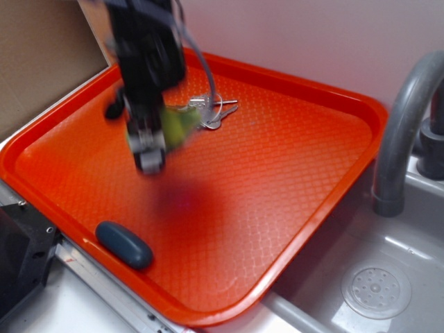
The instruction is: Grab the green animal.
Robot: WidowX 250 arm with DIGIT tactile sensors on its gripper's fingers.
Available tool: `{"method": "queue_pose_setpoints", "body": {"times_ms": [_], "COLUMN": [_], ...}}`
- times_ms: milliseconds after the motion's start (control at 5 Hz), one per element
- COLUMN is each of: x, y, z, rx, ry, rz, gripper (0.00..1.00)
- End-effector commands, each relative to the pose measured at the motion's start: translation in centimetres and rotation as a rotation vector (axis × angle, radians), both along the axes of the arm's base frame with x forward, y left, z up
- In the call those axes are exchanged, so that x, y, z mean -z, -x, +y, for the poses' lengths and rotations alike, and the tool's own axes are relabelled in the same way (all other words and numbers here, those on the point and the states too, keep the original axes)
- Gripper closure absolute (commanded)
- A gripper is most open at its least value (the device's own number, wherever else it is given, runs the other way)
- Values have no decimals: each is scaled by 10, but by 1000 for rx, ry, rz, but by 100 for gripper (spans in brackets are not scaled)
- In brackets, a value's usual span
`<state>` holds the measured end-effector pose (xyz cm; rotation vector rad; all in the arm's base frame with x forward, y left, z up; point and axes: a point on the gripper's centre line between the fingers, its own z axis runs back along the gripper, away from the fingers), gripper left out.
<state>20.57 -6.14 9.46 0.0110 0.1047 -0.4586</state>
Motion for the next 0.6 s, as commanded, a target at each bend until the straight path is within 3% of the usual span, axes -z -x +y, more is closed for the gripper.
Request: {"method": "queue_pose_setpoints", "body": {"times_ms": [0,200,400], "x": [-83,-106,-102], "y": [13,22,15], "z": [44,53,47], "rx": [-395,-539,-495], "ry": [20,-5,53], "rz": [-169,-211,-173], "gripper": [100,100,100]}}
